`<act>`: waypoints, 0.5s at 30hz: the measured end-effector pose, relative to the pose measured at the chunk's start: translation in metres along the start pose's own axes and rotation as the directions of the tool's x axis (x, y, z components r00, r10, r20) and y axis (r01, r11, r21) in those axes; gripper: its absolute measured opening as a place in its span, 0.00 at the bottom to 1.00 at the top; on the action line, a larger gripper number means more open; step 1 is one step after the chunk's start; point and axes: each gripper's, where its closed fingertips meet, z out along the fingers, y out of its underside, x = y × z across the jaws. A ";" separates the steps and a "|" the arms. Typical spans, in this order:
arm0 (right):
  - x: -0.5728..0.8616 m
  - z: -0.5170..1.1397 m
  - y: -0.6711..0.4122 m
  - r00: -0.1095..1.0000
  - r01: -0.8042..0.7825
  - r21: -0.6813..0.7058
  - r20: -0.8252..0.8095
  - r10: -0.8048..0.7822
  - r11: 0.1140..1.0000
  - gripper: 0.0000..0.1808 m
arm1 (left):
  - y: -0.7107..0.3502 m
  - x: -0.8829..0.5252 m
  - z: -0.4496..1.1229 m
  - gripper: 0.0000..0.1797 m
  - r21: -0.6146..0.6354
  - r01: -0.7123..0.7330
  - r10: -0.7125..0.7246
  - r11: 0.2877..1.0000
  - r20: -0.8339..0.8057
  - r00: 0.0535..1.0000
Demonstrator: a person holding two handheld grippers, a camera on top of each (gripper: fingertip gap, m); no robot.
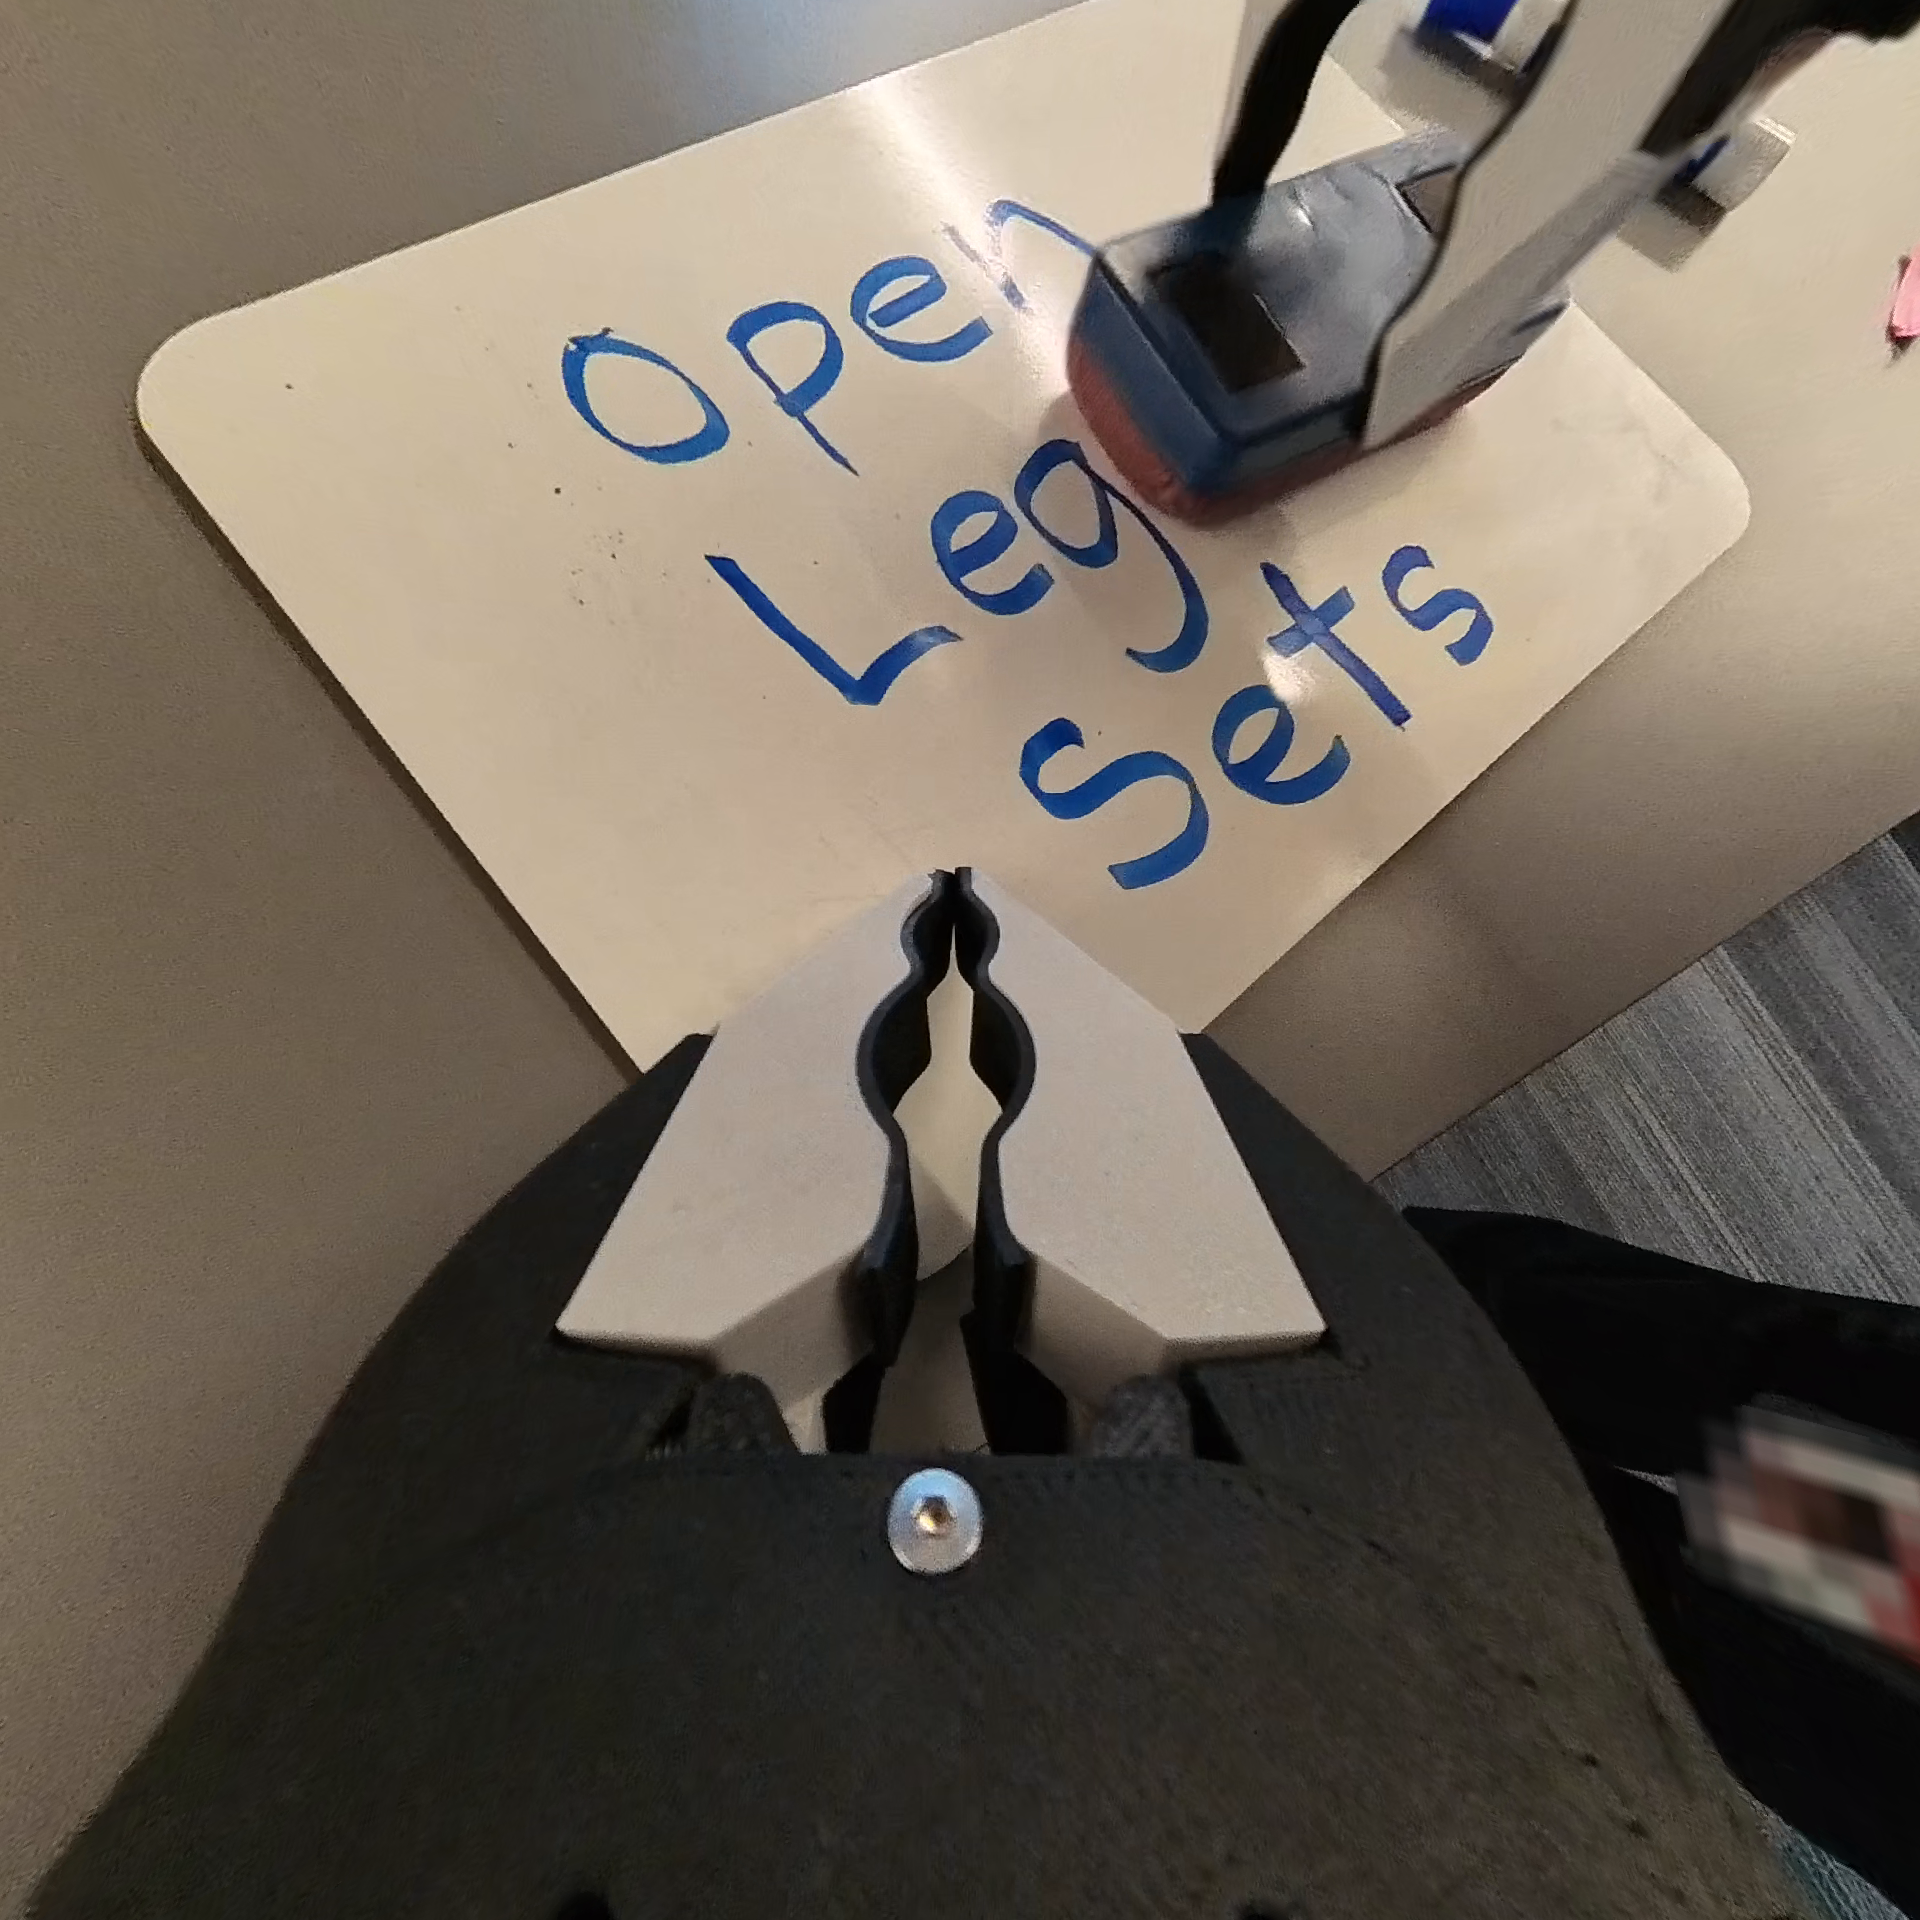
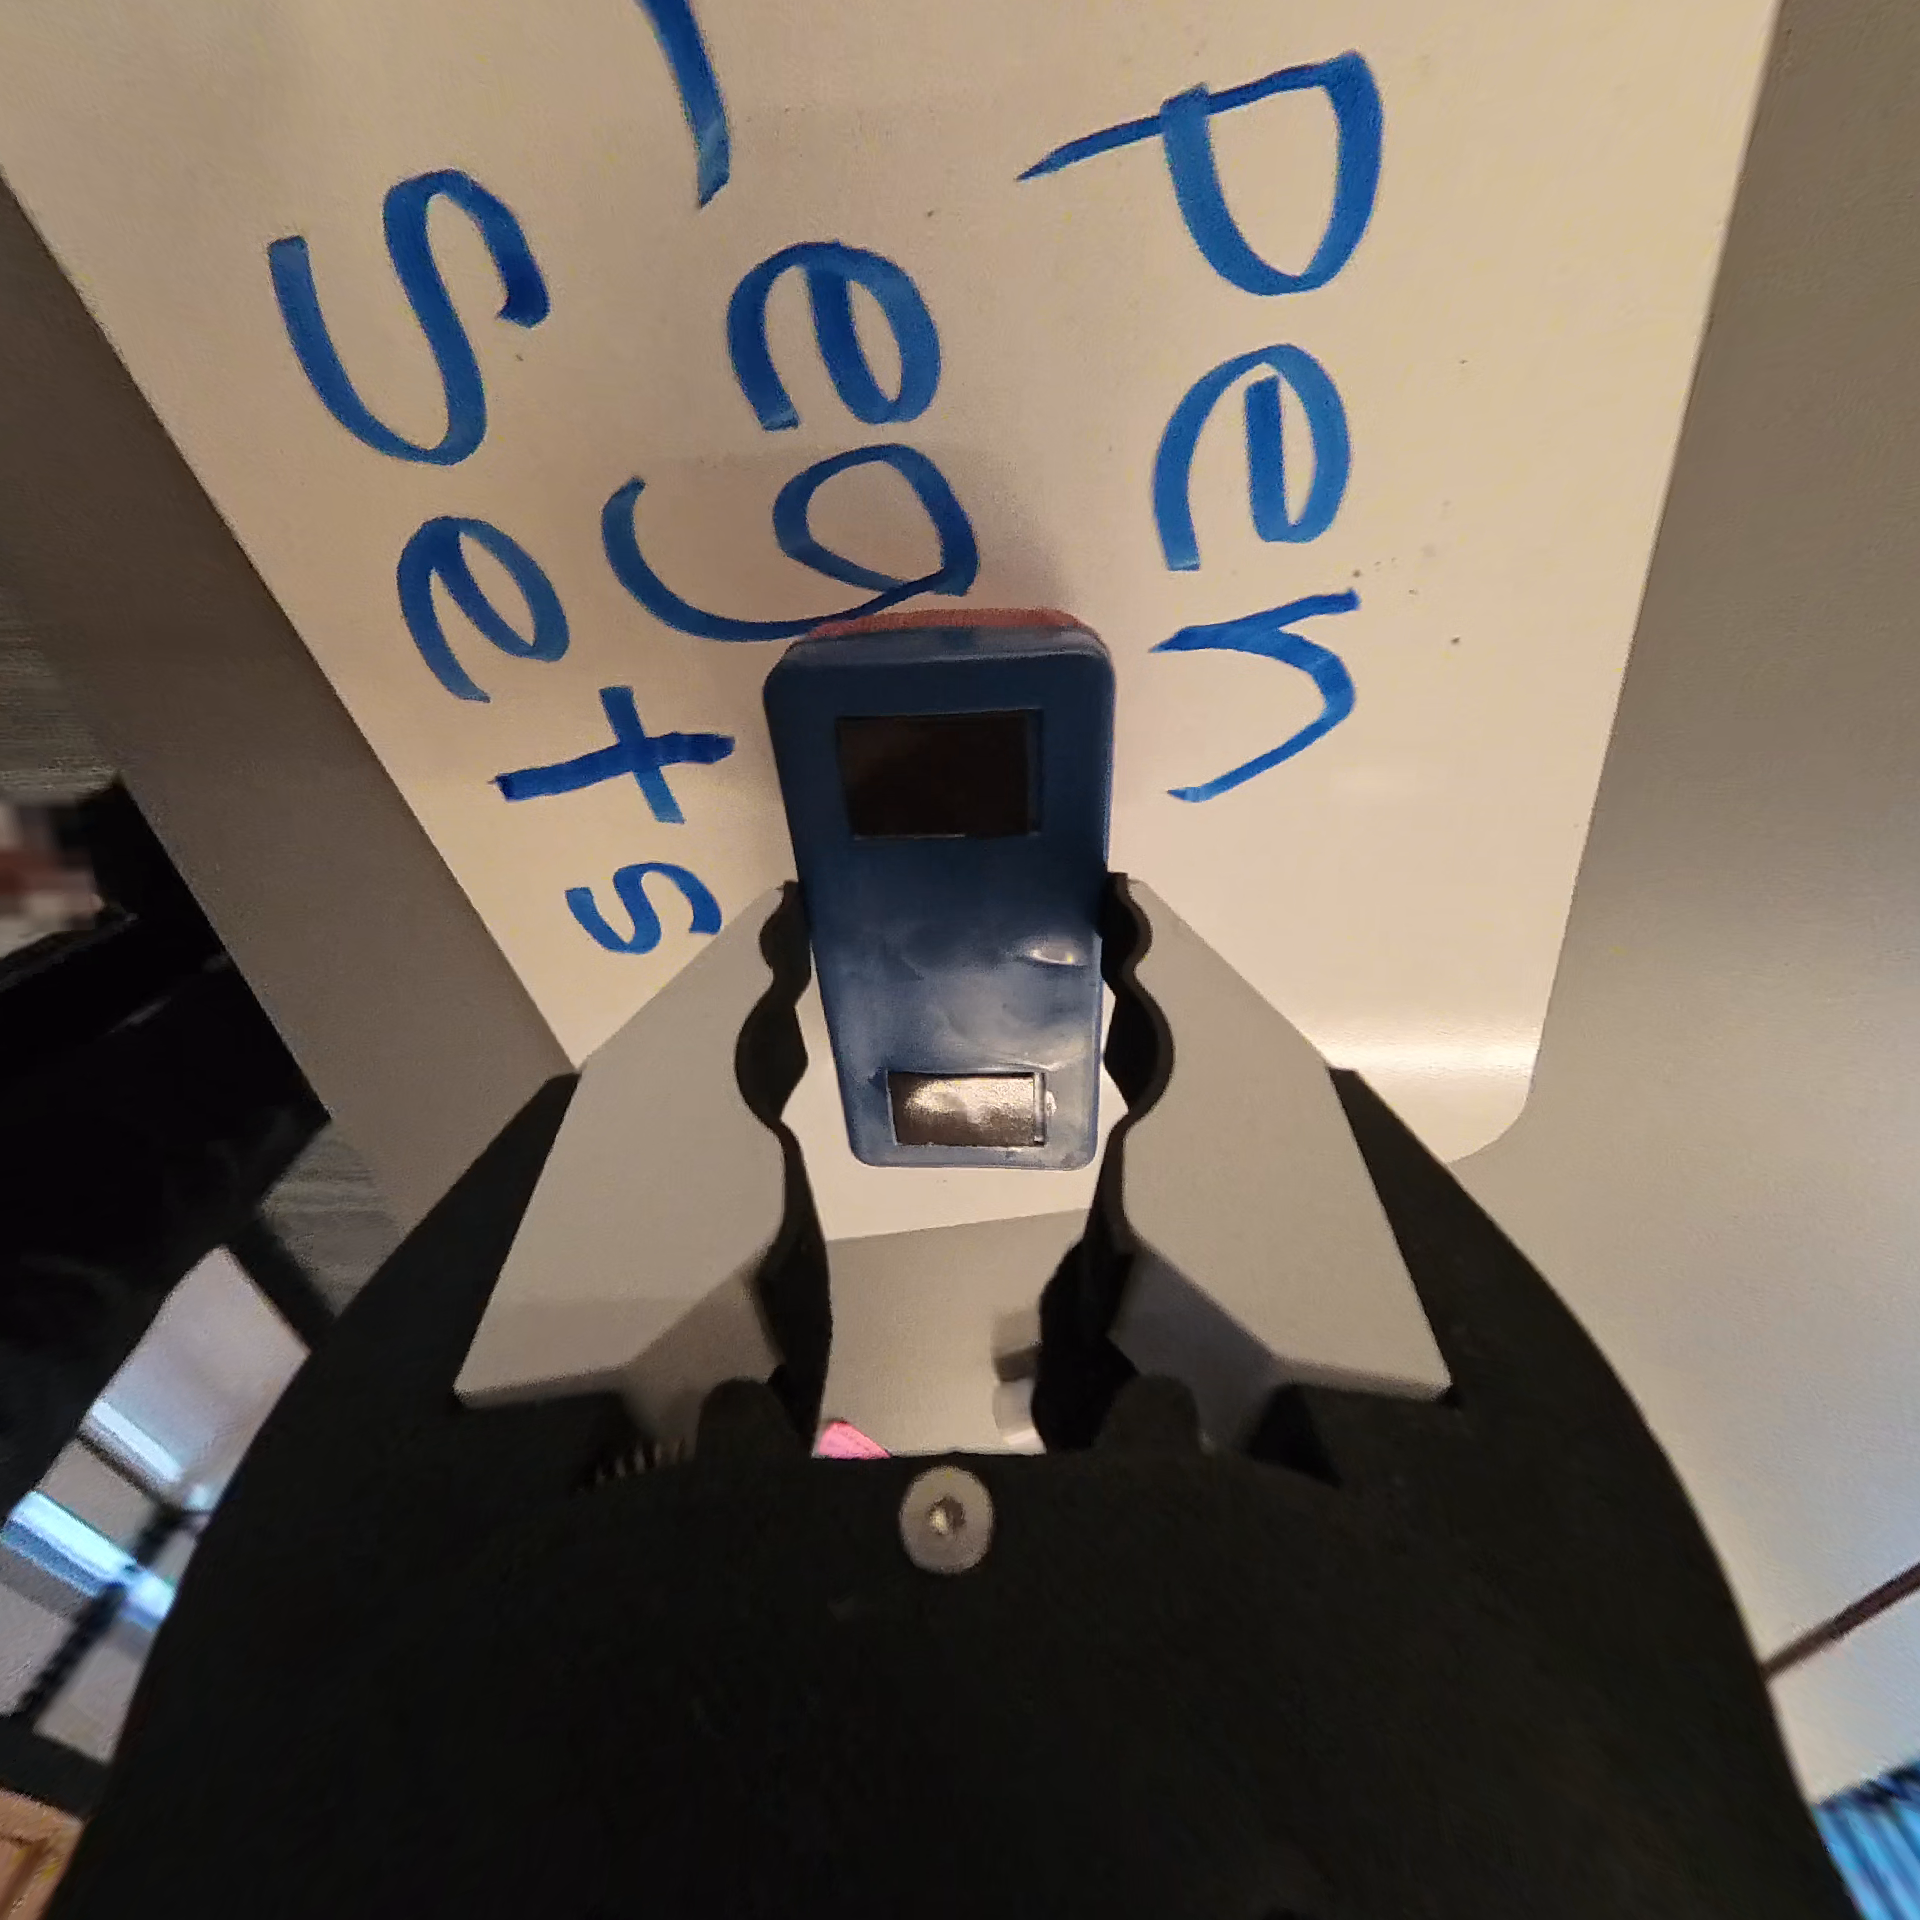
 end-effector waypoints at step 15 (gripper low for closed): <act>0.000 0.000 -0.012 0.995 0.083 0.061 -0.053 -0.079 0.995 0.31 | 0.000 -0.001 -0.001 0.00 0.002 -0.026 0.026 1.000 0.006 1.000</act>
